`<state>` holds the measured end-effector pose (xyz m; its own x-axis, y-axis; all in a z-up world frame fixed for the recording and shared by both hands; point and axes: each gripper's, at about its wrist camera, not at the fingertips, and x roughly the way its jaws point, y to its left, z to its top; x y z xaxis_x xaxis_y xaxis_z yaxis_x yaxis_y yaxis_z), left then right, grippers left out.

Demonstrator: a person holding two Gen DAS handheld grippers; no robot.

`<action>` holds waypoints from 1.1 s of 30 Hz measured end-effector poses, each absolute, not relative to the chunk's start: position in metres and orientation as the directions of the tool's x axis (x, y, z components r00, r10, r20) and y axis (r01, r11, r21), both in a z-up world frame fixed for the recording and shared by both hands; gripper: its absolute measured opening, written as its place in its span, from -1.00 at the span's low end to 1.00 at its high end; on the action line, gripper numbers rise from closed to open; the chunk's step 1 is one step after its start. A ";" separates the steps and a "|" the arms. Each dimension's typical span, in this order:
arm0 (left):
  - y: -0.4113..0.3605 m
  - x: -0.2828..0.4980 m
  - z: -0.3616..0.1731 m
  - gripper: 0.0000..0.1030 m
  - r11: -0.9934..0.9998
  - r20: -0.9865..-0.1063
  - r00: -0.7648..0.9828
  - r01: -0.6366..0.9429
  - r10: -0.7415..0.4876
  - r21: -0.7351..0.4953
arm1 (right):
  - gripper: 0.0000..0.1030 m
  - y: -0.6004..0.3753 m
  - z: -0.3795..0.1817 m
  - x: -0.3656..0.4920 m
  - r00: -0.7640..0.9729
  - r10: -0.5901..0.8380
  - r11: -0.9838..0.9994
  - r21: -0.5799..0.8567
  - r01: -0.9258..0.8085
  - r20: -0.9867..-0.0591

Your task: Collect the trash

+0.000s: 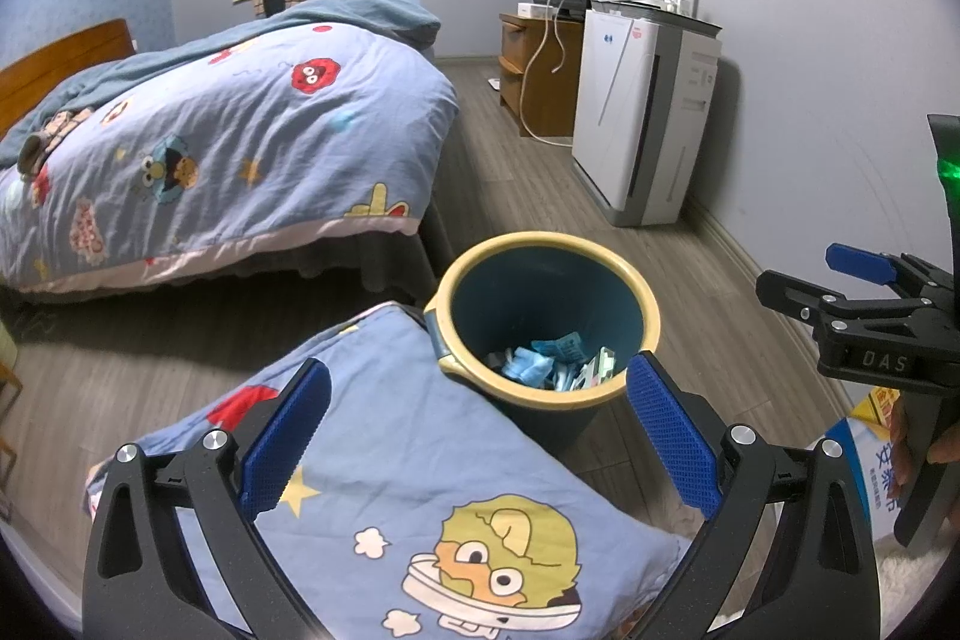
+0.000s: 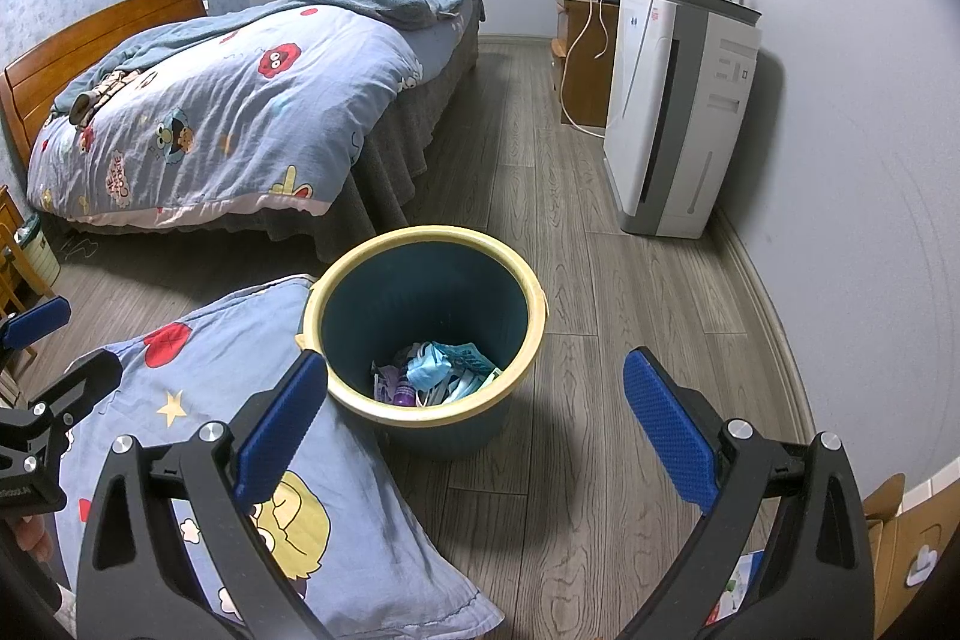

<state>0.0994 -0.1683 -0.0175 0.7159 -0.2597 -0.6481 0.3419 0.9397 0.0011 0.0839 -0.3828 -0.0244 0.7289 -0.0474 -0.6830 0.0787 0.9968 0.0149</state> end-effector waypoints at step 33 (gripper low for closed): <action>-0.169 0.101 -0.018 0.90 0.938 -0.654 0.708 0.345 -0.265 -0.007 | 0.89 -0.384 -0.024 0.085 0.727 -0.046 0.997 0.016 0.079 -0.685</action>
